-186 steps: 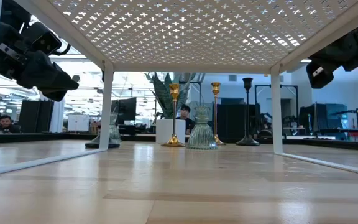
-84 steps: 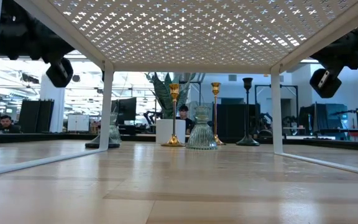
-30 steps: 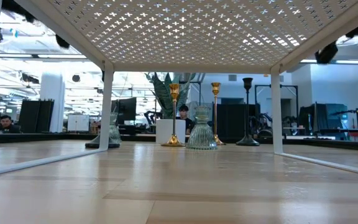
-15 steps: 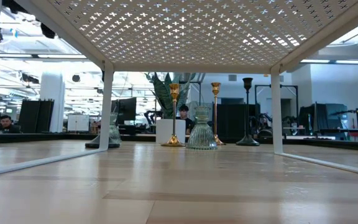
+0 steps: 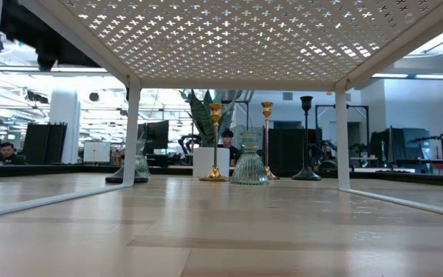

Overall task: Pick & Place candle stick holders
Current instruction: Put the top transparent glass candle holder on the shelf

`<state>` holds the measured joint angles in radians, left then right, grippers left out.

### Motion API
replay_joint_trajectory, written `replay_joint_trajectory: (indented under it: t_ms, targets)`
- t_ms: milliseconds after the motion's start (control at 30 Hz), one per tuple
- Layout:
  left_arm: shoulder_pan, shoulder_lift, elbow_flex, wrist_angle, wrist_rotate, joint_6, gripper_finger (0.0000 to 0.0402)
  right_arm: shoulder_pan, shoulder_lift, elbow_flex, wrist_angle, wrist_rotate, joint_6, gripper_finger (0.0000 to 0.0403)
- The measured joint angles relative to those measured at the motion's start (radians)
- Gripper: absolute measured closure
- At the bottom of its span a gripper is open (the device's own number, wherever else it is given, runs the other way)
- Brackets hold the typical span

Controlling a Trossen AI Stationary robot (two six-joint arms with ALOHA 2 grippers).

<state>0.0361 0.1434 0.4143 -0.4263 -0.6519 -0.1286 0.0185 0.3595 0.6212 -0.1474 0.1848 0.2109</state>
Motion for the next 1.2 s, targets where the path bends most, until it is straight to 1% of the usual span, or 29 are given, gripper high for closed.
replay_joint_trajectory:
  t_ms: [100,167,300,400,533,667,767,900,967,1000,1200]
  targets:
    - [0.061,0.001,-0.037,-0.002,0.067,-0.027,0.0397,0.0,0.017,0.005,0.004,0.006,-0.001,0.0403]
    - [0.106,0.001,-0.054,0.004,0.136,-0.037,0.0397,0.0,0.032,0.005,0.008,0.037,-0.001,0.0403]
    - [0.203,0.001,-0.069,0.008,0.233,-0.036,0.0397,0.0,0.079,0.005,0.043,0.107,0.005,0.0403]
    - [0.283,0.001,-0.069,0.015,0.305,-0.009,0.0396,0.0,0.112,0.005,0.081,0.133,0.007,0.0403]
    - [0.402,0.011,-0.07,0.016,0.396,0.054,0.0396,0.0,0.153,0.005,0.154,0.135,0.007,0.0403]
    - [0.536,0.051,-0.107,0.042,0.501,0.091,0.0396,0.0,0.191,0.005,0.226,0.136,0.007,0.0403]
    - [0.635,0.108,-0.162,0.116,0.612,0.094,0.0396,0.0,0.227,0.005,0.28,0.148,0.007,0.0403]
    - [0.733,0.197,-0.233,0.323,0.723,0.05,0.0396,0.0,0.275,0.005,0.335,0.157,0.007,0.0403]
    - [0.756,0.233,-0.25,0.418,0.743,0.038,0.0396,0.0,0.291,0.005,0.358,0.156,0.007,0.0403]
    - [0.761,0.249,-0.251,0.439,0.748,0.04,0.0396,0.0,0.297,0.005,0.366,0.156,0.007,0.0403]
    - [0.764,0.31,-0.252,0.466,0.751,0.095,0.0396,0.0,0.303,0.005,0.368,0.156,0.007,0.0403]
